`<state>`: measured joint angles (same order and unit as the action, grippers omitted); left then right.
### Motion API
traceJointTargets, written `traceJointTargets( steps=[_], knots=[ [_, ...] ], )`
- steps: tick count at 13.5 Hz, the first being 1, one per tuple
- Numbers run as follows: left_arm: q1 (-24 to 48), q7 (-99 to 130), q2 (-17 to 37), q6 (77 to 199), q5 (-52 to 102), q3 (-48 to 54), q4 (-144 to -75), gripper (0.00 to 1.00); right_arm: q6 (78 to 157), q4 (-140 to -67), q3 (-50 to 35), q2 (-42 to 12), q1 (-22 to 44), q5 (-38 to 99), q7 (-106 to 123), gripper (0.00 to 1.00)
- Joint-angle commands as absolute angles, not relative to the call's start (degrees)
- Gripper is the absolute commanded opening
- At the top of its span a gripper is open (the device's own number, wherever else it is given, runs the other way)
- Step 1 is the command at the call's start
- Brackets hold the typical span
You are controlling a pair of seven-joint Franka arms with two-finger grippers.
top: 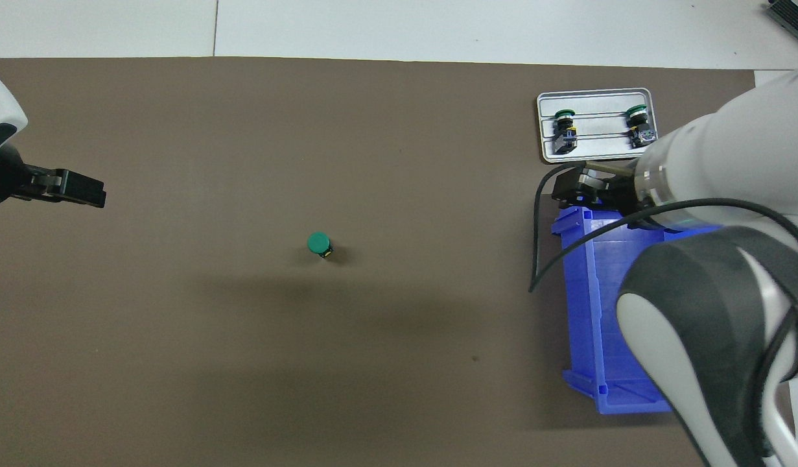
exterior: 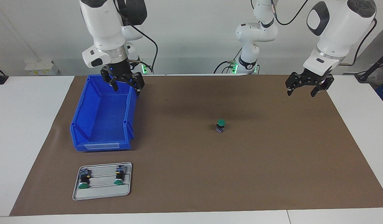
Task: Place and press button with both arms
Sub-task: 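Move the right gripper over the green button on the table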
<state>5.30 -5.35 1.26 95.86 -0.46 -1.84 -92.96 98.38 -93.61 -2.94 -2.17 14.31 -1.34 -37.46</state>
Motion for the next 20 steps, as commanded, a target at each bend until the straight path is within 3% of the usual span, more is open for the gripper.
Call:
traceJointTargets(
  steps=[1,9,13,15,18,20],
  knots=[
    [5.10,-4.13,-0.70,95.10,-1.41,-1.49,-94.92,1.00,101.94,-93.96,-2.90,-5.17,20.01,-2.45,-50.66,0.95],
    [3.69,-11.16,-0.88,95.28,-1.41,-1.58,-95.45,1.00,109.42,-89.66,-2.90,-18.09,33.57,-4.57,-82.50,0.92],
    [3.52,-10.64,-0.88,95.27,-1.41,-1.49,-95.36,1.00,109.60,-82.54,-2.81,-25.56,37.52,-4.92,-88.85,0.92],
    [3.60,-10.64,-0.88,95.80,-1.41,-1.49,-95.36,1.00,108.73,-73.61,-2.64,-33.62,40.42,-5.97,-93.84,0.92],
    [3.51,-10.63,-0.88,95.80,-1.41,-1.49,-95.36,1.00,109.60,-64.72,-2.64,-40.76,40.96,-6.33,-96.42,0.92],
    [3.52,-10.63,-0.88,95.89,-1.41,-1.49,-95.36,1.00,113.26,-62.92,-2.72,-43.50,42.01,-6.33,-96.50,0.91]
  ],
)
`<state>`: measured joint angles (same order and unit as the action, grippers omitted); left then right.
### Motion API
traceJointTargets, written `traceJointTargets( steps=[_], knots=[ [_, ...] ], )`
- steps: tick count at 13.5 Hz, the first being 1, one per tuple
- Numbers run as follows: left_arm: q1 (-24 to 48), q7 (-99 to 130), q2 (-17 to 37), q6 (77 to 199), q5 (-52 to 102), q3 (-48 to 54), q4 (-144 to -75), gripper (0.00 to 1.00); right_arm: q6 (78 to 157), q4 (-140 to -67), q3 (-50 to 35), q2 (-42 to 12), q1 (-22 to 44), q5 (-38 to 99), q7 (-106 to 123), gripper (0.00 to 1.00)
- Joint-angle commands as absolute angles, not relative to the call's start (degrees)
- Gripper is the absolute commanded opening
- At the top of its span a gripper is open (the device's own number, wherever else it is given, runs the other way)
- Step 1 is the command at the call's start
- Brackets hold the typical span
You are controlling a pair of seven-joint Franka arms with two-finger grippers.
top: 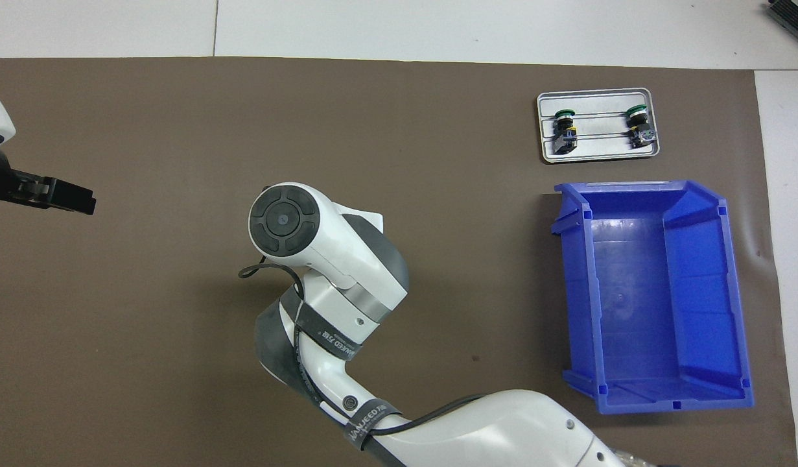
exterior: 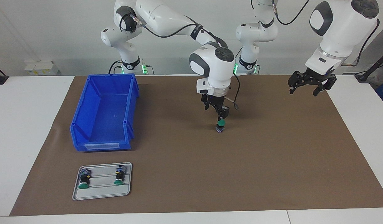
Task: Place and press button with both arms
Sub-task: 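Grasp the green button with the right gripper and lift it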
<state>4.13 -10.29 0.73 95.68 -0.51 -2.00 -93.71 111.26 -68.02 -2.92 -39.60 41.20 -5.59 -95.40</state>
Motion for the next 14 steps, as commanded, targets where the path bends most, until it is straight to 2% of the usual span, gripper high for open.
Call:
traceJointTargets(
  steps=[1,4,7,10,13,14],
  knots=[
    [3.52,-10.63,-0.88,95.80,-1.41,-1.49,-95.36,1.00,113.81,-63.02,-2.81,-43.59,41.75,-6.24,-96.42,0.91],
    [3.52,-10.63,-0.88,95.89,-1.41,-1.49,-95.36,1.00,115.22,-64.42,-2.90,-43.42,41.66,-5.89,-96.42,0.90],
    [3.52,-10.63,-0.88,95.80,-1.41,-1.49,-95.36,1.00,118.55,-70.04,-2.90,-41.93,42.01,-5.63,-96.42,0.87],
    [3.52,-10.63,-0.88,95.89,-1.41,-1.49,-95.36,1.00,121.19,-71.27,-2.90,-42.01,42.10,-5.63,-96.42,0.85],
    [3.52,-10.63,-0.88,95.80,-1.41,-1.49,-95.36,1.00,121.03,-72.07,-2.90,-41.84,42.27,-5.45,-96.42,0.80],
    [3.52,-10.63,-0.88,95.80,-1.41,-1.49,-95.36,1.00,120.50,-71.98,-2.90,-41.75,42.54,-5.45,-96.42,0.74]
  ],
)
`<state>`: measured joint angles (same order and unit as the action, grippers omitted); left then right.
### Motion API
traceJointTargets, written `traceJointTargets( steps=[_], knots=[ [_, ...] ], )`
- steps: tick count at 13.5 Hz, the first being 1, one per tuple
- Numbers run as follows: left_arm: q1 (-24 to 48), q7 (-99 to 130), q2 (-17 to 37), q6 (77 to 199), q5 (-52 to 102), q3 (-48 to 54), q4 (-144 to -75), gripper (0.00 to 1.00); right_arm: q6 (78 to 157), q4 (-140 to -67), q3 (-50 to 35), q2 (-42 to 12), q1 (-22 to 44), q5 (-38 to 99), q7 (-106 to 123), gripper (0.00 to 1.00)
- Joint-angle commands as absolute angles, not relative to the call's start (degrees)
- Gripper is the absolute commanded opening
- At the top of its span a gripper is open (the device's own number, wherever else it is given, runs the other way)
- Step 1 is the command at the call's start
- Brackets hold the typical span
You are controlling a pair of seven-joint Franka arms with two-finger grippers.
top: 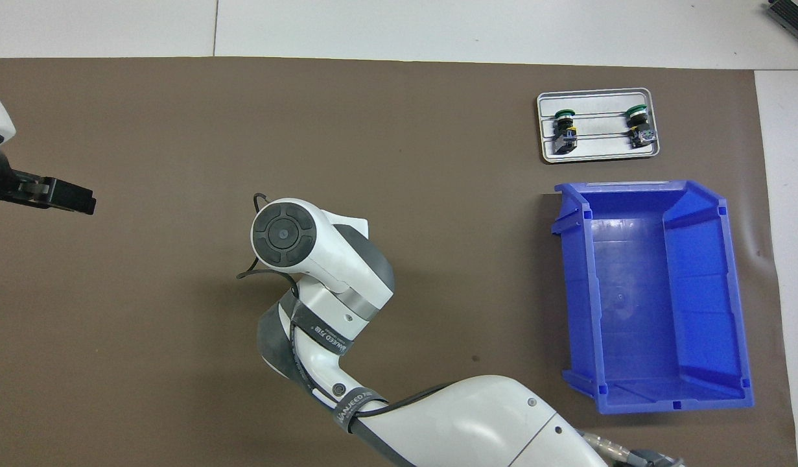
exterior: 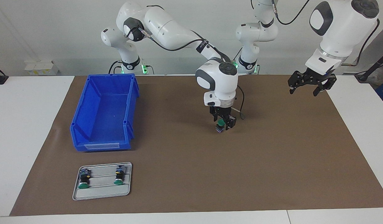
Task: Place and press button with both arms
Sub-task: 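Grasp the green button with the right gripper and lift it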
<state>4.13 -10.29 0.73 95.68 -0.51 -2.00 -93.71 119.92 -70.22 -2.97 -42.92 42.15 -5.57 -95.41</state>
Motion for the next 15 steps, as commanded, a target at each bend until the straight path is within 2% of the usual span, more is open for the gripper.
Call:
traceJointTargets(
  steps=[1,3,4,5,8,11,15],
  knots=[
    [3.52,-10.63,-0.88,95.89,-1.41,-1.49,-95.36,1.00,120.41,-71.90,-2.90,-41.75,42.45,-5.36,-96.42,0.67],
    [3.52,-10.63,-0.88,95.89,-1.41,-1.49,-95.45,1.00,119.89,-71.20,-2.90,-41.66,42.54,-5.01,-96.42,0.34],
    [3.52,-10.63,-0.88,95.89,-1.41,-1.49,-95.36,1.00,118.49,-70.84,-2.90,-41.57,41.84,-4.92,-96.42,0.12],
    [3.52,-10.63,-0.88,95.89,-1.41,-1.49,-95.36,1.00,117.00,-70.75,-2.90,-41.57,42.10,-5.36,-96.33,0.00],
    [3.52,-10.63,-0.88,95.89,-1.41,-1.49,-95.36,1.00,116.37,-70.75,-2.90,-39.12,41.40,-5.27,-95.81,0.00],
    [3.52,-10.63,-0.88,95.89,-1.41,-1.49,-95.36,1.00,113.13,-73.46,-2.99,-33.51,39.82,-4.83,-91.25,0.00],
    [3.52,-10.63,-0.88,95.89,-1.41,-1.49,-95.36,1.00,112.41,-87.06,-3.08,-20.33,34.47,-2.55,-77.91,0.00]
  ],
)
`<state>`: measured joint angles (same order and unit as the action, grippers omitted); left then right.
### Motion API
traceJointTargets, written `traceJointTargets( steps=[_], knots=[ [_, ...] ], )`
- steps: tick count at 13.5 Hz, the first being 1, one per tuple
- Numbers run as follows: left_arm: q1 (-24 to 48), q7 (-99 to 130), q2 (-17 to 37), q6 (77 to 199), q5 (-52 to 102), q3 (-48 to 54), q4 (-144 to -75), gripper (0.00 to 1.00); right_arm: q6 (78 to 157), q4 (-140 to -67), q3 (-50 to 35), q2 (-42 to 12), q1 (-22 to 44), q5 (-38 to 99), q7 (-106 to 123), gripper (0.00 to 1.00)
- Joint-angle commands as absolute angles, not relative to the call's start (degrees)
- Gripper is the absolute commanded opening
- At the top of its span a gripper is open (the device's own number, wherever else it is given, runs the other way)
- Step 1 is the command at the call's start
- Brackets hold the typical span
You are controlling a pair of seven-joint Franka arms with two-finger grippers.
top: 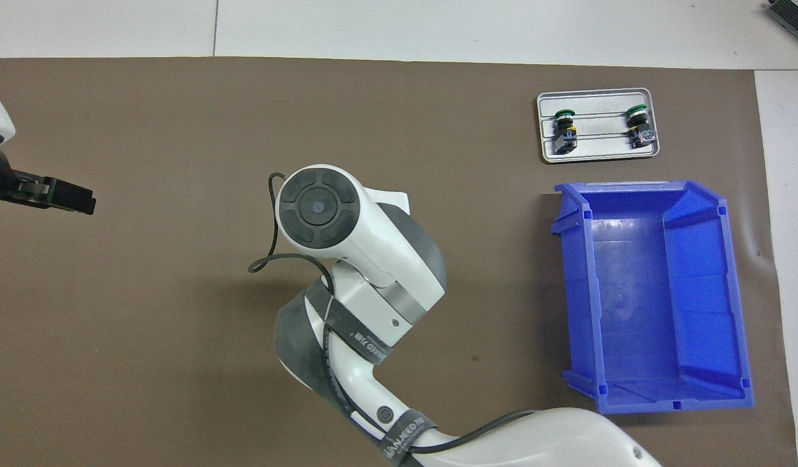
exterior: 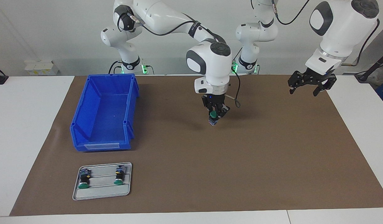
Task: Place and press button with both arms
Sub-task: 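Grasp the green button with the right gripper and lift it, then carry the green button to the blue bin and lower it inside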
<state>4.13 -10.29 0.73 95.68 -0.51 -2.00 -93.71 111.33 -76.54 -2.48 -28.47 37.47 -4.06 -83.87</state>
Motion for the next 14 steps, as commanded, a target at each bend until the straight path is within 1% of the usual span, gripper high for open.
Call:
traceJointTargets(
  steps=[1,2,4,8,11,13,14],
  knots=[
    [3.52,-10.63,-0.88,95.89,-1.41,-1.49,-95.36,1.00,112.24,-90.75,-3.08,-17.00,32.54,-2.46,-73.78,0.00],
    [3.52,-10.63,-0.88,95.89,-1.41,-1.49,-95.36,1.00,110.84,-92.88,-2.99,-14.61,30.87,-2.46,-69.83,0.00],
    [3.52,-10.63,-0.88,95.89,-1.41,-1.49,-95.36,1.00,107.24,-94.65,-2.99,-11.44,27.62,-2.46,-62.26,0.00],
    [3.52,-10.63,-0.88,95.89,-1.41,-1.49,-95.36,1.00,103.46,-101.41,-2.99,-2.66,18.39,-2.20,-42.68,0.00],
    [3.52,-10.63,-0.88,95.89,-1.41,-1.49,-95.36,1.00,100.64,-102.30,-2.99,-1.23,9.17,-1.67,-25.99,0.00],
    [3.52,-10.63,-0.88,95.89,-1.41,-1.49,-95.36,1.00,102.73,-104.58,-2.99,-0.88,3.10,-0.88,-14.21,0.00],
    [3.52,-10.63,-0.88,95.89,-1.41,-1.49,-95.36,1.00,105.44,-105.81,-2.99,-0.97,0.38,-0.62,-9.28,0.00]
  ],
)
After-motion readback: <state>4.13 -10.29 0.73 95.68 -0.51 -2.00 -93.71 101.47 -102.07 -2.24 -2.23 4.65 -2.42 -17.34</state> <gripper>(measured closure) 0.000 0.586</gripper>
